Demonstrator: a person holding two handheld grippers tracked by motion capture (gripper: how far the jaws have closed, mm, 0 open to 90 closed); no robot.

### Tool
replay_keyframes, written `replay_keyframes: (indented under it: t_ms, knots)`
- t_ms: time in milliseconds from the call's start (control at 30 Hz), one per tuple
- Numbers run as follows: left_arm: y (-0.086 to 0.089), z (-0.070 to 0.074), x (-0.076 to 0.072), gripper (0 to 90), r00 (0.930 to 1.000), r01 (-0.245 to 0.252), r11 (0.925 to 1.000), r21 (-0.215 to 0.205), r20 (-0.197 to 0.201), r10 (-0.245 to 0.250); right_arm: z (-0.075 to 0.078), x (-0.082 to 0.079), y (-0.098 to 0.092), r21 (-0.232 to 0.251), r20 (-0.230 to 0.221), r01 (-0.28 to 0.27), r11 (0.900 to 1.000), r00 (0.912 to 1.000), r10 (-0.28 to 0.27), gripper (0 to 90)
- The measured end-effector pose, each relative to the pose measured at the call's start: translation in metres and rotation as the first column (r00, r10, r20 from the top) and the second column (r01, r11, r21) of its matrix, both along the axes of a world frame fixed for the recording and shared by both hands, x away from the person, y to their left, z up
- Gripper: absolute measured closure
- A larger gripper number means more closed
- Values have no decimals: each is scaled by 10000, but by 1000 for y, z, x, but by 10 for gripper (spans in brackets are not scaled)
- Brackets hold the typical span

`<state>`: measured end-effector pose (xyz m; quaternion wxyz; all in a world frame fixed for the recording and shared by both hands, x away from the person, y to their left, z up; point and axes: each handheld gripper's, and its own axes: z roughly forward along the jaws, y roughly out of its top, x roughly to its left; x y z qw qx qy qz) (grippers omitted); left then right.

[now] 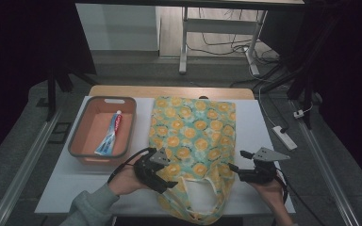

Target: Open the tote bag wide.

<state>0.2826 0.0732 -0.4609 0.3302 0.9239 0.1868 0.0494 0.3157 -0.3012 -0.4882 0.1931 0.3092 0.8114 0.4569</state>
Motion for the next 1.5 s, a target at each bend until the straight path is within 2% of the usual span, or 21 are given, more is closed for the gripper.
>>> replay_keyframes:
  t_ms: [100, 200, 333, 400, 600, 700, 733, 767, 800, 833, 933, 1000, 1033, 1067, 1100, 1167, 1233, 1367, 1400, 1433, 1500]
  knots:
    - [-5, -7, -1, 194, 9999, 59, 9998, 200, -148, -56, 0, 0, -1, -12, -33, 15, 10000, 10000, -15, 278]
    - [-11, -16, -2, 197, 9994, 205, 9978, 629, -278, -188, 0, 0, -1, 7, -24, 15, 10000, 10000, -15, 278]
    - [-14, -23, -2, 265, 9989, 172, 9951, 978, -450, -129, 0, 0, -1, 18, 5, 11, 10000, 10000, -11, 278]
    - [-16, -29, -2, 350, 9992, 102, 9920, 1258, -390, -53, 0, 0, -2, 22, 15, 11, 10000, 10000, -11, 278]
    - [-14, -33, 0, 737, 9989, 60, 9914, 1305, -467, 1, 1, 0, -2, 18, 25, 26, 10000, 10000, -26, 278]
    - [-10, -32, 1, 851, 9988, 11, 9937, 1120, -484, 44, 1, -1, -2, 39, 50, 28, 10000, 10000, -28, 278]
    - [-7, -29, 0, 867, 9992, -15, 9962, 868, -397, 50, 2, -1, -2, 30, 79, 32, 10000, 10000, -33, 278]
    - [-7, -29, 0, 877, 9992, -15, 9962, 868, -397, 50, 3, -2, -2, 6, 102, 33, 10000, 9999, -33, 278]
    - [-4, -25, -1, 880, 9994, -47, 9985, 547, -339, 65, 5, -3, -2, 0, 138, 34, 10000, 9999, -34, 278]
    - [-4, -25, -1, 881, 9994, -47, 9985, 547, -339, 65, 7, -5, -2, -37, 236, 20, 10000, 9997, -19, 278]
    - [8, -11, -3, 882, 9996, -183, 9991, -378, -243, 174, 17, -12, 2, -233, 407, -230, 9995, 9989, 239, 275]
    - [13, -3, -4, 882, 9995, -316, 9963, -794, -118, 308, 25, -16, 7, -203, 144, -721, 9972, 9973, 724, 269]
    - [16, 0, -4, 881, 9994, -345, 9944, -995, -76, 339, 28, -18, 11, -264, -55, -1058, 9940, 9944, 1057, 267]
    - [16, 0, -4, 881, 9994, -345, 9944, -995, -76, 339, 30, -22, 16, -418, -33, -1263, 9911, 9920, 1262, 267]
    - [21, 6, -5, 882, 9991, -430, 9910, -1271, -37, 428, 33, -26, 21, -490, -59, -1479, 9878, 9890, 1478, 268]
    - [26, 11, -5, 882, 9984, -548, 9878, -1456, 68, 564, 37, -37, 31, -458, -310, -2058, 9775, 9784, 2045, 267]
    - [30, 15, -4, 882, 9977, -666, 9826, -1736, 12, 678, 37, -48, 43, -734, -502, -2648, 9615, 9639, 2616, 262]
    - [39, 20, -1, 882, 9961, -870, 9744, -2072, -40, 881, 31, -65, 70, -1368, -953, -3665, 9203, 9296, 3560, 245]
    - [39, 20, -1, 882, 9961, -870, 9744, -2072, -40, 881, 29, -67, 76, -1617, -1045, -3821, 9099, 9234, 3692, 242]
    - [43, 21, -1, 882, 9953, -959, 9703, -2220, -71, 967, 27, -69, 81, -1799, -1108, -3929, 9018, 9190, 3783, 241]
    - [46, 22, 0, 882, 9951, -984, 9675, -2331, -124, 983, 23, -69, 90, -1929, -1275, -4111, 8910, 9108, 3926, 240]
